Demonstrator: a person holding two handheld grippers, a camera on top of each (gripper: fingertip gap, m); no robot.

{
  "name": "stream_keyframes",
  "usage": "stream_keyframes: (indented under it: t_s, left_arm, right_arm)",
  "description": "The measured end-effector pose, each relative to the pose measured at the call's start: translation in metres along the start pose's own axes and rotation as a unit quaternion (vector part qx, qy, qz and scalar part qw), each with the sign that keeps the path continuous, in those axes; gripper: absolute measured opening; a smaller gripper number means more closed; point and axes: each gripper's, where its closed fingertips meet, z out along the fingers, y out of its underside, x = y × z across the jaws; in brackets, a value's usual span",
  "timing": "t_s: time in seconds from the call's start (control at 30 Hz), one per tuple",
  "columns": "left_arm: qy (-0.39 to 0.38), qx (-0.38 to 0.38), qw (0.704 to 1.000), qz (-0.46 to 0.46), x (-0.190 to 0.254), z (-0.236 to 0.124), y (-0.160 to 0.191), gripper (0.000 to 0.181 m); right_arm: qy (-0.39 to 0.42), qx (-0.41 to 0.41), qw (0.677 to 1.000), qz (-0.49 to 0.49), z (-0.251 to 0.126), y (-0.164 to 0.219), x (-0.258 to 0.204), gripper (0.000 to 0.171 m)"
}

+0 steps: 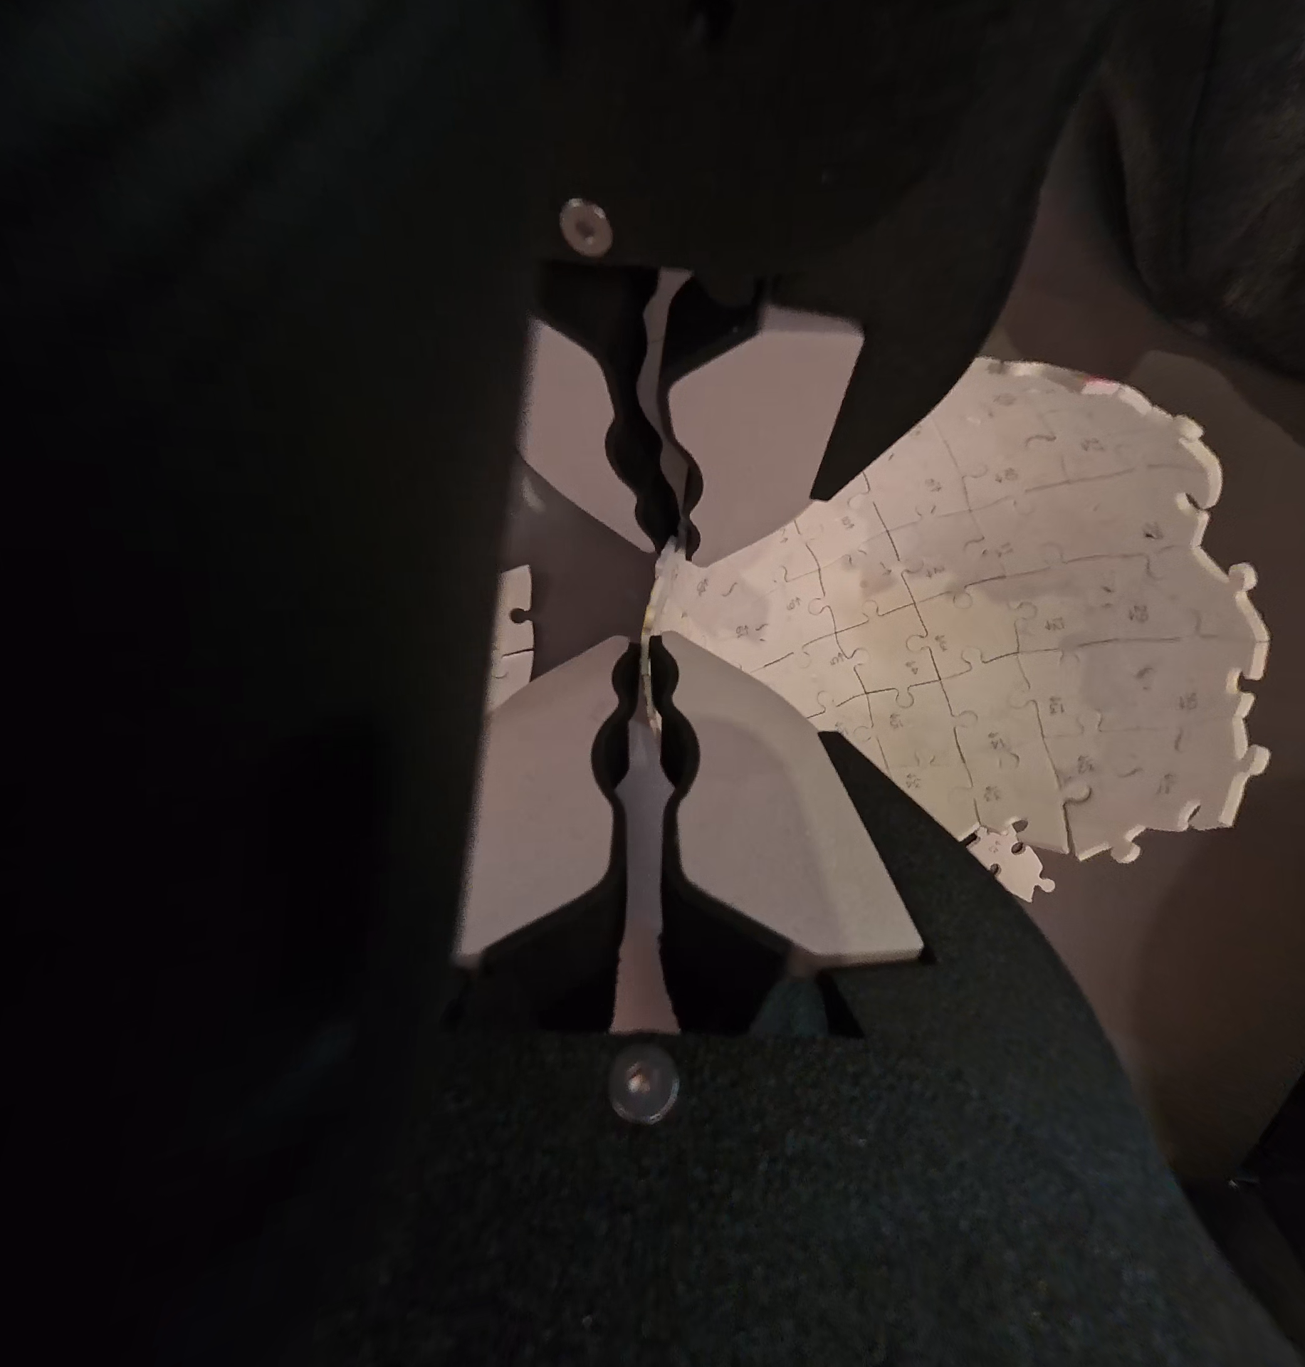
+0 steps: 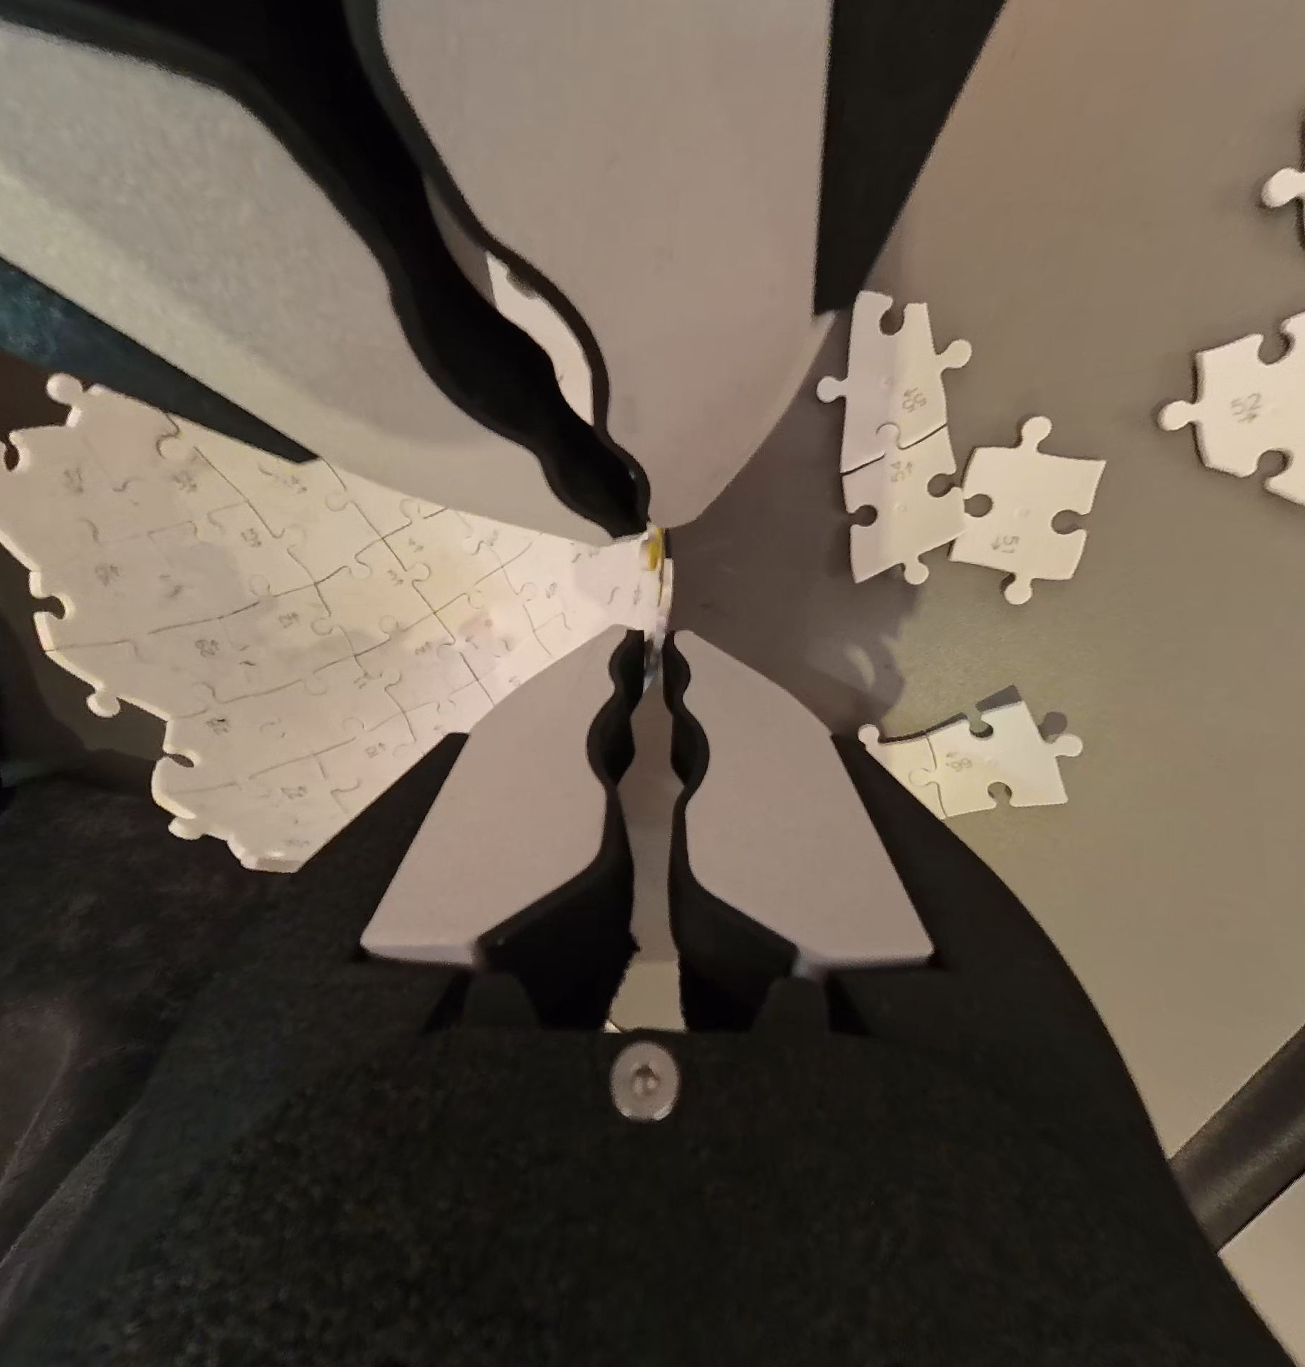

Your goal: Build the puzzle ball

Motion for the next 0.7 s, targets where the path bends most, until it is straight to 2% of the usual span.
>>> stream_keyframes:
  t_s: [0.7]
  left_arm:
    - [-0.023,-0.001,1.000,0.015,-0.0018,0.0015,-0.0015,0.003]
  right_arm:
    - [-0.005,0.005,1.000,-0.013,-0.0003,-0.0001,-0.0008,0.005]
